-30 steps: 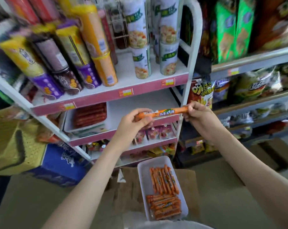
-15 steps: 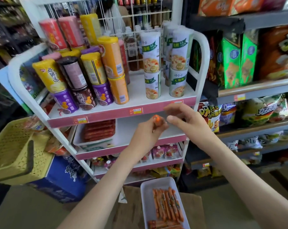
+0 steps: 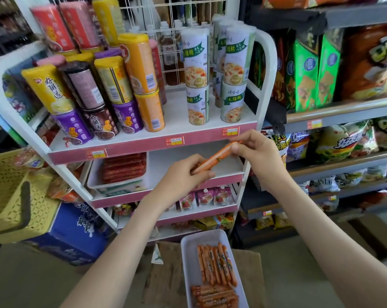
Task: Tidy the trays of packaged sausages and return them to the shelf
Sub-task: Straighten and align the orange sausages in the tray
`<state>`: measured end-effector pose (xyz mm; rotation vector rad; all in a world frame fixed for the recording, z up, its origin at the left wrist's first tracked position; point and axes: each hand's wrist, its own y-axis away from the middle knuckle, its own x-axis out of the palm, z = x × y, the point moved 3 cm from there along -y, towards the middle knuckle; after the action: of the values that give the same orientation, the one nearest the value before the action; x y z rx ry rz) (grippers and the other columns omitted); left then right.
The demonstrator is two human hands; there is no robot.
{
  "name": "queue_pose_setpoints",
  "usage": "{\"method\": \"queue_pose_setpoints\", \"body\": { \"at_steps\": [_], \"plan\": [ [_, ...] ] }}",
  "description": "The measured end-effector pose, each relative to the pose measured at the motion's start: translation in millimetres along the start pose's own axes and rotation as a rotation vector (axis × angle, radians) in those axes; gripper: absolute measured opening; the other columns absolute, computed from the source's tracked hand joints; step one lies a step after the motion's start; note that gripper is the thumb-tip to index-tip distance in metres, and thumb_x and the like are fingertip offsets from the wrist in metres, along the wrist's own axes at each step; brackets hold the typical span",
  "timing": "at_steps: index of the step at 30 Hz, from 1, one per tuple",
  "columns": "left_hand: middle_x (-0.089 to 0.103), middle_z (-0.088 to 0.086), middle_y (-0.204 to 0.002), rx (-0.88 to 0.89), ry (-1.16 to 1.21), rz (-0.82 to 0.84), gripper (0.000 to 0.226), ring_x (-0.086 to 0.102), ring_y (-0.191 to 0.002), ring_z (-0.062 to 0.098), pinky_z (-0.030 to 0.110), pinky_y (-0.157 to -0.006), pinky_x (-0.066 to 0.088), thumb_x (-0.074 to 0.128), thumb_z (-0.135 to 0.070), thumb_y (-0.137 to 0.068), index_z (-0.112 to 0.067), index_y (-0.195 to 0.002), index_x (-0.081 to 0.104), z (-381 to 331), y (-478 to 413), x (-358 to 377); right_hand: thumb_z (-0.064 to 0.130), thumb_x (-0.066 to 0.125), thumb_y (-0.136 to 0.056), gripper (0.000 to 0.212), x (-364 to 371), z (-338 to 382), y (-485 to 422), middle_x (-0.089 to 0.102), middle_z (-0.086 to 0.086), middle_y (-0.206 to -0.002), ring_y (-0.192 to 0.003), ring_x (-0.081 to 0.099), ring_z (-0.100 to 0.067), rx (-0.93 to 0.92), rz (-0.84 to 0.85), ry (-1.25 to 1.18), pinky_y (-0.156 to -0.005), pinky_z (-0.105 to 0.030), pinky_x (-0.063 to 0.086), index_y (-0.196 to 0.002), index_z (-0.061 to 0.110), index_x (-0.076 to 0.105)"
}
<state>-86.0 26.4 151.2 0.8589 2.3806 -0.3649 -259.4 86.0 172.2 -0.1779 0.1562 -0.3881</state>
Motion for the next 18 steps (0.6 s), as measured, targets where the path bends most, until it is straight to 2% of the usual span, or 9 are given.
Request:
{"method": "queue_pose_setpoints", "body": {
  "at_steps": [2,5,6,8,11,13,15,16,18],
  "plan": [
    [0.069,-0.013,-0.075,-0.029,0.105,0.018,0.015,0.064,-0.070,0.003,0.012,-0.064,0.045,0.067,-0.031,-0.085,-0.033,-0.098,0.059,3,5,-6,0.001,0.056,-0.091,0.015,-4,-13,-3,0.067,-0.003,-0.075,-0.070,0.064,-0.012,0.047,0.008,-0.153,-0.072,-0.024,0.053,-0.080,0.010,0.061],
    [0.073,0.000,-0.086,0.020,0.421,-0.068,0.019,0.069,-0.085,0.016,0.027,-0.087,0.050,0.067,-0.017,-0.086,-0.025,-0.102,0.061,2,12,-12,0.005,0.047,-0.096,0.019,-4,-31,-3,0.065,-0.001,-0.070,-0.065,0.062,-0.012,0.139,-0.006,-0.418,-0.069,-0.023,0.052,-0.080,0.005,0.057],
    [0.072,0.004,-0.087,0.073,0.528,-0.127,0.018,0.068,-0.084,0.019,0.031,-0.088,0.051,0.067,-0.011,-0.086,-0.020,-0.101,0.062,-2,13,-13,0.007,0.046,-0.097,0.019,-2,-36,-3,0.064,-0.002,-0.069,-0.064,0.061,-0.012,0.167,-0.009,-0.473,-0.068,-0.023,0.052,-0.081,0.004,0.057],
    [0.070,0.004,-0.084,0.163,0.656,-0.252,0.015,0.066,-0.079,0.018,0.030,-0.083,0.052,0.066,-0.005,-0.085,-0.012,-0.098,0.063,-9,12,-11,0.012,0.044,-0.098,0.021,6,-43,0,0.064,-0.002,-0.069,-0.064,0.058,-0.011,0.205,0.011,-0.501,-0.068,-0.022,0.052,-0.083,0.004,0.056],
    [0.067,-0.003,-0.097,0.206,0.513,-0.365,0.014,0.063,-0.092,0.009,0.023,-0.086,0.048,0.060,-0.014,-0.091,-0.020,-0.103,0.064,-18,9,-2,0.010,0.044,-0.099,0.021,18,-51,6,0.066,-0.001,-0.071,-0.068,0.059,-0.012,0.251,0.083,-0.448,-0.072,-0.023,0.051,-0.082,0.006,0.055],
    [0.066,-0.007,-0.109,0.228,0.359,-0.394,0.014,0.061,-0.104,0.005,0.022,-0.091,0.045,0.058,-0.024,-0.093,-0.031,-0.104,0.061,-20,7,2,0.009,0.048,-0.098,0.016,21,-53,7,0.069,-0.003,-0.083,-0.079,0.064,-0.015,0.248,0.138,-0.190,-0.083,-0.030,0.054,-0.089,0.006,0.061],
    [0.066,-0.011,-0.106,0.271,0.150,-0.414,0.016,0.061,-0.099,0.001,0.017,-0.089,0.046,0.057,-0.028,-0.092,-0.027,-0.107,0.063,-18,6,3,0.017,0.052,-0.098,0.019,22,-44,7,0.069,-0.002,-0.103,-0.098,0.064,-0.012,0.152,0.182,0.159,-0.095,-0.036,0.051,-0.111,0.010,0.063],
    [0.066,-0.013,-0.101,0.311,0.039,-0.416,0.020,0.061,-0.094,-0.001,0.013,-0.086,0.045,0.058,-0.029,-0.092,-0.021,-0.109,0.063,-18,6,4,0.020,0.052,-0.098,0.024,22,-35,8,0.066,0.001,-0.112,-0.106,0.061,-0.009,0.080,0.188,0.221,-0.098,-0.035,0.049,-0.119,0.013,0.060],
    [0.060,-0.018,-0.089,0.376,-0.085,-0.396,0.029,0.060,-0.084,-0.001,0.008,-0.080,0.043,0.054,-0.035,-0.092,-0.014,-0.111,0.063,-16,9,8,0.019,0.054,-0.097,0.026,24,-12,14,0.063,0.008,-0.115,-0.110,0.058,-0.004,-0.113,0.188,0.153,-0.096,-0.025,0.047,-0.123,0.019,0.056]
  ]
}}
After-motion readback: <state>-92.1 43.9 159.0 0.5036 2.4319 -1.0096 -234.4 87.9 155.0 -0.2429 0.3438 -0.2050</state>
